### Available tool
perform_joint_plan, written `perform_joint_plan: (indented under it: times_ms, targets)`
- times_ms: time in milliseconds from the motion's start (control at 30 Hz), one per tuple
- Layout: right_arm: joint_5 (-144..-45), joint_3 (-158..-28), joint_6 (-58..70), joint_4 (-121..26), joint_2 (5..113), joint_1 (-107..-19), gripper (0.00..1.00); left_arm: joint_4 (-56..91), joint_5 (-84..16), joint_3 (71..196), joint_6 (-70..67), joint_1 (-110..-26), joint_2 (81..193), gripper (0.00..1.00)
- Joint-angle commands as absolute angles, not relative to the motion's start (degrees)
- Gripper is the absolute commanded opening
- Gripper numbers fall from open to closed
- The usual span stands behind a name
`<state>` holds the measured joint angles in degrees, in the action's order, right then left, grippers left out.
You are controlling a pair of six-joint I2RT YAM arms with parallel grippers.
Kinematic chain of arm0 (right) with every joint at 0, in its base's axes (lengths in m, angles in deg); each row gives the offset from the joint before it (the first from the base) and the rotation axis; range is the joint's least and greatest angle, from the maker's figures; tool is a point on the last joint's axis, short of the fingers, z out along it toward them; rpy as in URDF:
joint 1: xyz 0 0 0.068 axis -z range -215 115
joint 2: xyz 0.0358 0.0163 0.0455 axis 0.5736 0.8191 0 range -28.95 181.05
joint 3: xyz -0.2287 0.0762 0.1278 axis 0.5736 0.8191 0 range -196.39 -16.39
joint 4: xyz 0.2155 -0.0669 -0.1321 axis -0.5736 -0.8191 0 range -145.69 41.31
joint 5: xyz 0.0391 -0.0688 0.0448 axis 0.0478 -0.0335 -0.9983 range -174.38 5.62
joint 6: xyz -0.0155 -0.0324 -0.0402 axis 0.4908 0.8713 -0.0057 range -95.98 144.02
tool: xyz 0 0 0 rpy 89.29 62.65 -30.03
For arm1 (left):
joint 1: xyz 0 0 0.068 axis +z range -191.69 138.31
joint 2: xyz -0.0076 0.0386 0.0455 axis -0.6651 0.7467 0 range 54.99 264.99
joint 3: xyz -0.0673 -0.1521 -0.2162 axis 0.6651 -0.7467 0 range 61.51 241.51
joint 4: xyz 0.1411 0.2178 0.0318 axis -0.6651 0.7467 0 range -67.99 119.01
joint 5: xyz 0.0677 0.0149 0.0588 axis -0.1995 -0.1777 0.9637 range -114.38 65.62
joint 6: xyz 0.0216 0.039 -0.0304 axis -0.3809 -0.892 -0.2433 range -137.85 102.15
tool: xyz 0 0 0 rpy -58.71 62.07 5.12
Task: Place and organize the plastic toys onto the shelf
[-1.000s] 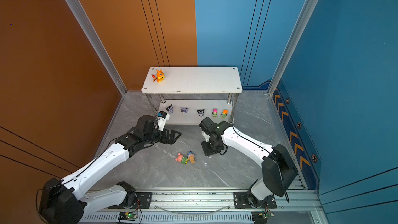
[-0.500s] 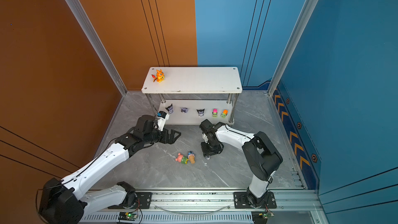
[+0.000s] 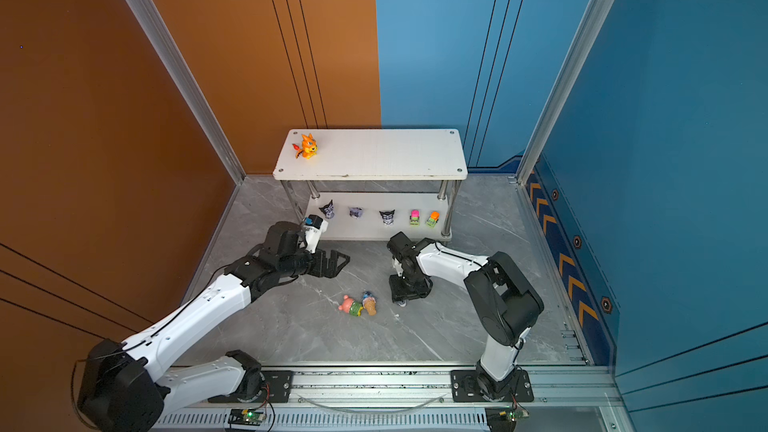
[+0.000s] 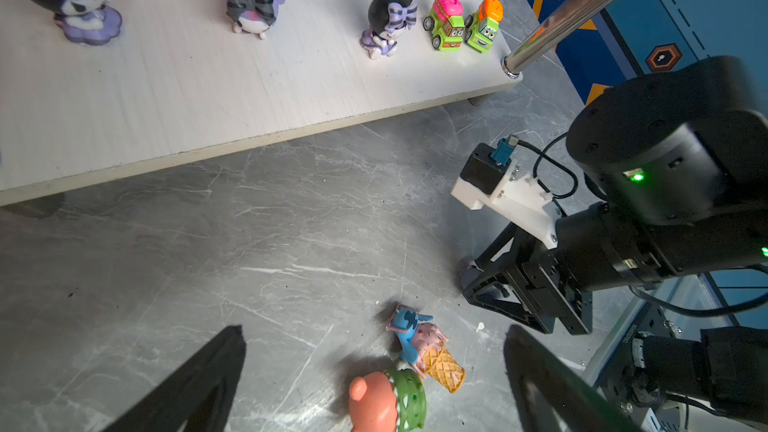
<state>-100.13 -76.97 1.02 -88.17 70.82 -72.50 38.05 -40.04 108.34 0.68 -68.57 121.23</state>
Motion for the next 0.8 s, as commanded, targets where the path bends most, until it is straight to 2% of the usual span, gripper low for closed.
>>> perform_joint_plan:
  times_ms: [0,233,433,600,767]
  targets:
    - [-96.71,-76.20,0.91,-86.58,67.76,-73.12,0.58,37.74,-41.32,107.92,0.88,-67.88,121.52,0.99]
    - [-88.69,-74.36,0.77,-85.03,61.81,-78.54,0.63,37.58,-41.57,107.99,1.07,-67.88,121.79,0.99]
    - [-79.61,-64.30,1.33,-73.16,55.50,-86.05,0.67,37.04,-41.94,107.88,1.23,-67.93,122.25,0.99]
    - [-75.71,-56.34,1.49,-63.03,50.57,-86.94,0.71,36.86,-42.57,108.19,1.31,-68.06,122.84,0.99]
    - [-72.45,-54.50,2.02,-61.22,49.75,-86.40,0.71,37.20,-42.21,108.32,1.40,-68.13,122.42,0.99]
